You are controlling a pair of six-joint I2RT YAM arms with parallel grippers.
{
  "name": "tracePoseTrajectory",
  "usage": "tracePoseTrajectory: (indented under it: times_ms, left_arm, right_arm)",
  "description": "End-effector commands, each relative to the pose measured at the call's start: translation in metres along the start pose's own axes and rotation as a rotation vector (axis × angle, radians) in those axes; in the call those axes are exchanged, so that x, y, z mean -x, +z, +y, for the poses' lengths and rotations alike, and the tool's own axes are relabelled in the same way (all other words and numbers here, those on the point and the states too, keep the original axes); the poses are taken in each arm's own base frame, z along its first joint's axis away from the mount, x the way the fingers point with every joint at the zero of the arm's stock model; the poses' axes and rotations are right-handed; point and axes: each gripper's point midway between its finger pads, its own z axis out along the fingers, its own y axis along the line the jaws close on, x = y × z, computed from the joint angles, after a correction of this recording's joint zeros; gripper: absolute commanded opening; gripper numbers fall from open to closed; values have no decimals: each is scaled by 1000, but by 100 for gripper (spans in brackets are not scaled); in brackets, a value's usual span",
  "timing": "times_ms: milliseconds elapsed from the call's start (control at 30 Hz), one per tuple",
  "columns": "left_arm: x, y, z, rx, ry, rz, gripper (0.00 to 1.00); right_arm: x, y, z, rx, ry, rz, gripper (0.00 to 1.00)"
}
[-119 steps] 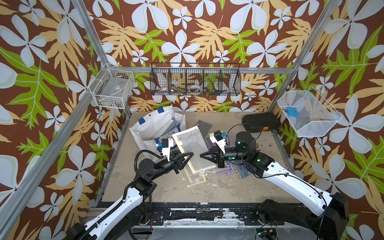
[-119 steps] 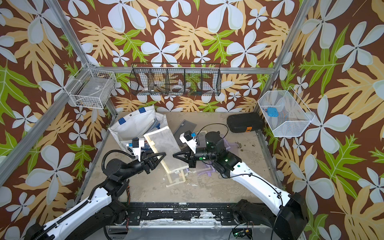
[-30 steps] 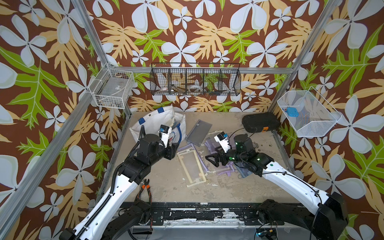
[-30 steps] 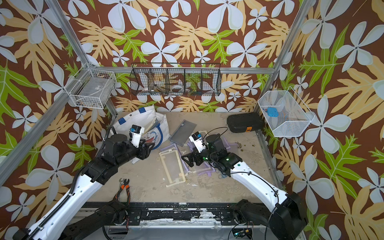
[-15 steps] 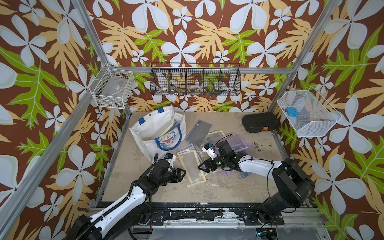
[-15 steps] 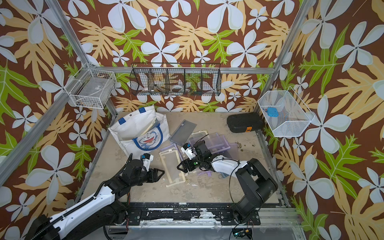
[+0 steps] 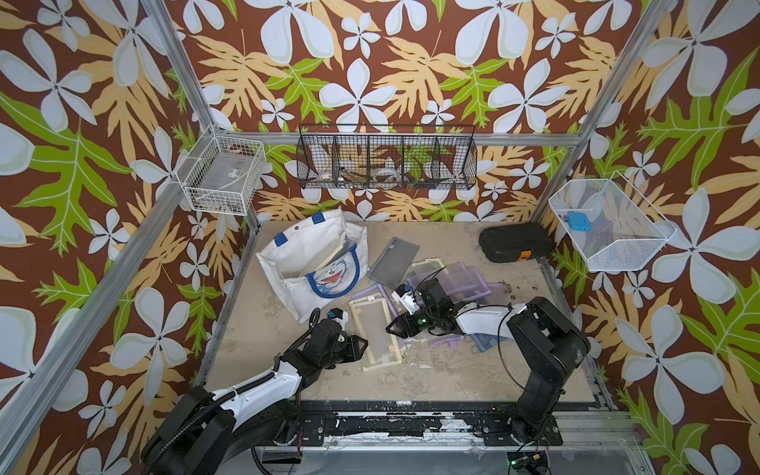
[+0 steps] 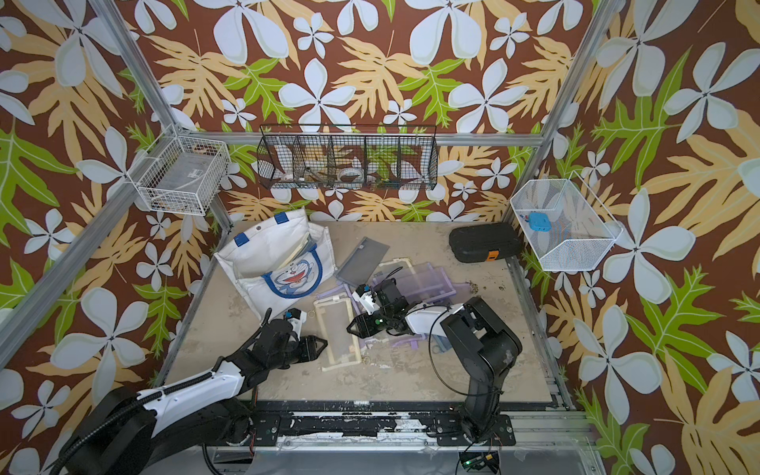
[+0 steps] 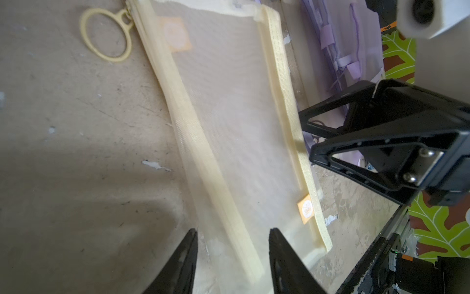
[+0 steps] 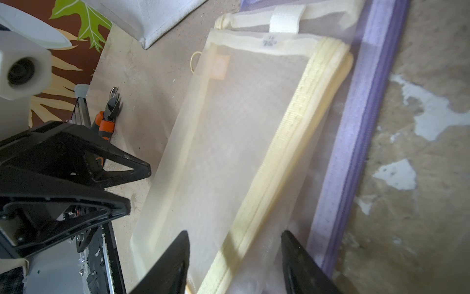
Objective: Put the pencil pouch into the canvas bag
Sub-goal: Pick up the pencil case from the pencil case.
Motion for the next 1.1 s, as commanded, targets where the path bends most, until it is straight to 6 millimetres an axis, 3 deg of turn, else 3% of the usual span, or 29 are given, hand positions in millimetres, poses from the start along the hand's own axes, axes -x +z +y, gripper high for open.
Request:
tracePoseTrajectory:
  times_ms: [0,267,433,733,900,1000,1067]
  left_arm:
    - [10,6,-10,-44,-13,-36,46]
    - [9,17,-15,-82,-33,-20,45]
    - [13,18,-24,-127,-44,-29,42]
    - [18,8,-34,-156,-31,-44,16]
    - [18,2,-40,-178,-18,-42,2]
    - [19,-2,-43,-173,8,-34,1]
    - [19,-4,-40,-154,24,-37,6]
  right_arm:
    - [7,0,5,19,-16,-19,58]
    - [6,7,11,45,-23,-17,53]
    - [3,9,13,51,-19,-16,41]
    - [2,2,15,43,-24,-35,22]
    - [6,-7,20,44,-33,-56,21]
    - [13,-17,26,39,-49,-86,23]
    - [18,-22,30,40,-61,-104,23]
